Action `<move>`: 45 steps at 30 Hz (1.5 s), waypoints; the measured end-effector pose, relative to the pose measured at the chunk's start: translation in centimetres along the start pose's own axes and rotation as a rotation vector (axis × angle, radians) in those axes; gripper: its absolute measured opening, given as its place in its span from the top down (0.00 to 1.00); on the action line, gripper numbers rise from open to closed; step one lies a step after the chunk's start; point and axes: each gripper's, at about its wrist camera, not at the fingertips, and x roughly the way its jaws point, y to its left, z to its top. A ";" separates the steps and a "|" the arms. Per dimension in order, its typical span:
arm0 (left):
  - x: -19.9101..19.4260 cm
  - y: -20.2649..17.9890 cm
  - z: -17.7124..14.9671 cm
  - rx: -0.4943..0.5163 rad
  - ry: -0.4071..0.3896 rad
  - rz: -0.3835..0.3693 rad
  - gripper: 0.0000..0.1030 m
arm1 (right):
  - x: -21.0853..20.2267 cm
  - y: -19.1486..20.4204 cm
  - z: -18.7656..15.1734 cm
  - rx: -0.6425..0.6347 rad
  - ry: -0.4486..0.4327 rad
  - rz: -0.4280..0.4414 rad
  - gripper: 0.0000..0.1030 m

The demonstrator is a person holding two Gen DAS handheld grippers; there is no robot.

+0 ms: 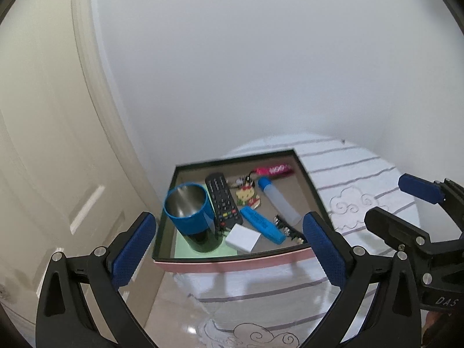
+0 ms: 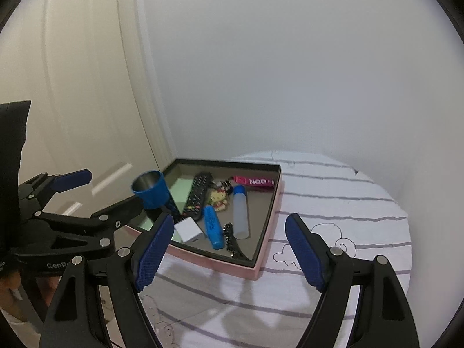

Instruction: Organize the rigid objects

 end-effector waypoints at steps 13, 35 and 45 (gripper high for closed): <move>-7.9 1.4 -3.9 -0.045 -0.192 -0.067 0.00 | -8.3 3.8 -4.0 -0.007 -0.241 -0.104 0.00; -11.5 5.0 -9.6 -0.145 -0.276 -0.150 0.00 | -11.9 8.3 -7.9 -0.034 -0.302 -0.231 0.00; -12.6 4.9 -10.0 -0.127 -0.327 -0.139 0.00 | -12.5 8.1 -8.7 -0.024 -0.317 -0.245 0.00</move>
